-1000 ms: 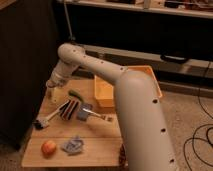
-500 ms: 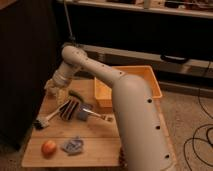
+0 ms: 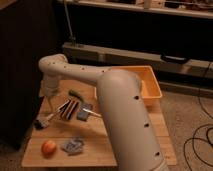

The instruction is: Place brush in table surface

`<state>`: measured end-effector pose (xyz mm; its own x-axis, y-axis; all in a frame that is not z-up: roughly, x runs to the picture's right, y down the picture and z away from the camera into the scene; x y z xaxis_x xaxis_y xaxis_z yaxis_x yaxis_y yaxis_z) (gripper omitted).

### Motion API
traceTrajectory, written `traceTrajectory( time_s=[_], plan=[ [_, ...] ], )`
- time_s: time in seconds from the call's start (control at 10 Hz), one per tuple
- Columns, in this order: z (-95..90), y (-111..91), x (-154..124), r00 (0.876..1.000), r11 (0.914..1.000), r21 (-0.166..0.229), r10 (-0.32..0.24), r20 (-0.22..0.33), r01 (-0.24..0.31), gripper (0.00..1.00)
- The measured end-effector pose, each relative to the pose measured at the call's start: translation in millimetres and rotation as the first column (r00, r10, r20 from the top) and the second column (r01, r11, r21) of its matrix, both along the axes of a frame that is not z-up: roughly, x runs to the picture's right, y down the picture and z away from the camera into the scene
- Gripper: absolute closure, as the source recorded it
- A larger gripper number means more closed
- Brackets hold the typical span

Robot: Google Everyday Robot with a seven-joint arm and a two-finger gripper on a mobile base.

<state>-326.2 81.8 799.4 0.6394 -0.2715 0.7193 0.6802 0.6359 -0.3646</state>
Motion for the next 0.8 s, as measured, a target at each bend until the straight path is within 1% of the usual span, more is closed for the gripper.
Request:
traceTrajectory(
  time_s=[0.2,0.3,0.4,0.5,0.7,0.8],
  plan=[
    [21.8,13.8,-0.8,0.999,0.9995,0.029,-0.012,0.040,0.011,0.20],
    [25.1,17.5,-6.7,0.997,0.9996,0.028,0.000,0.072,-0.002,0.20],
    [30.5,19.7,-6.6,0.995,0.9996,0.017,0.018,0.098,-0.020,0.20],
    [38.7,19.5,-5.5,0.989,0.9986,-0.005,0.054,0.139,-0.054,0.20],
    [45.3,22.4,-17.0,0.979,0.9972,-0.038,0.070,0.192,-0.064,0.20],
    [51.8,28.2,-20.9,0.974,0.9959,-0.070,0.071,0.215,-0.058,0.20]
  ],
)
